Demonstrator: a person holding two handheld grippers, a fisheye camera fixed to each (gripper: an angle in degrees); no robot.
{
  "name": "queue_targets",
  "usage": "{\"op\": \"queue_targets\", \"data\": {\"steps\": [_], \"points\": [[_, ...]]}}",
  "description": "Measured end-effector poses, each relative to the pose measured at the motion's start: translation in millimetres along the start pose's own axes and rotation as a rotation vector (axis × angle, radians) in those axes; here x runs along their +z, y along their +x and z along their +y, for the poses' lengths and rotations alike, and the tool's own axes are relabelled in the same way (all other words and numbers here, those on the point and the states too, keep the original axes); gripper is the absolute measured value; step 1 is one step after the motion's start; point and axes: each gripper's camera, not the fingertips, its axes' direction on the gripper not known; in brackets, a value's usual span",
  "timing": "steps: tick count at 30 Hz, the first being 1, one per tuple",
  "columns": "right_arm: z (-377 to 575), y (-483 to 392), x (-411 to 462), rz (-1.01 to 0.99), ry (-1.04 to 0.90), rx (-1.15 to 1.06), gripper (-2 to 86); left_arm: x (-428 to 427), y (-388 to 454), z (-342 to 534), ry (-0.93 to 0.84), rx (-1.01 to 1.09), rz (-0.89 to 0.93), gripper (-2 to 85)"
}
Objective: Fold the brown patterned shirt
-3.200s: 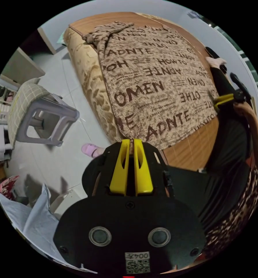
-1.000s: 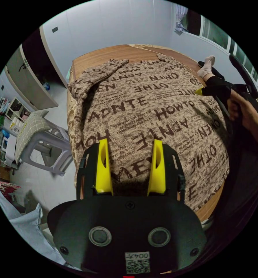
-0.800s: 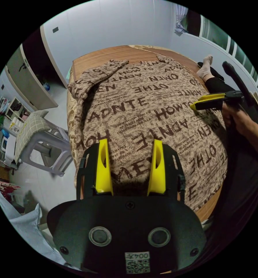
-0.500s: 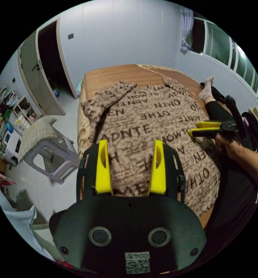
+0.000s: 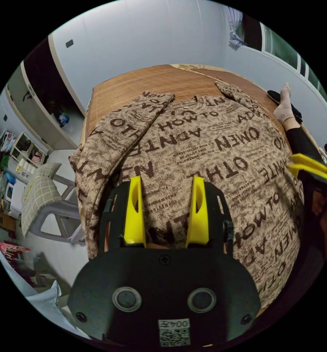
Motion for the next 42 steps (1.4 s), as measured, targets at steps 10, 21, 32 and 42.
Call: {"op": "queue_targets", "data": {"steps": [10, 21, 32, 42], "points": [[-134.5, 143.8, -33.3, 0.091, 0.108, 0.169, 11.6, 21.1, 5.8, -8.7, 0.017, 0.017, -0.002, 18.1], [-188.3, 211.3, 28.1, 0.119, -0.023, 0.254, 8.3, 39.4, 17.7, -18.4, 0.026, 0.057, -0.032, 16.7], [-169.5, 141.1, -86.6, 0.072, -0.266, -0.095, 4.2, 54.0, 22.8, -28.0, 0.027, 0.070, -0.043, 16.1], [-163.9, 204.5, -107.3, 0.122, 0.200, 0.234, 8.9, 63.7, 27.3, -35.2, 0.030, 0.086, -0.050, 15.0]]}}
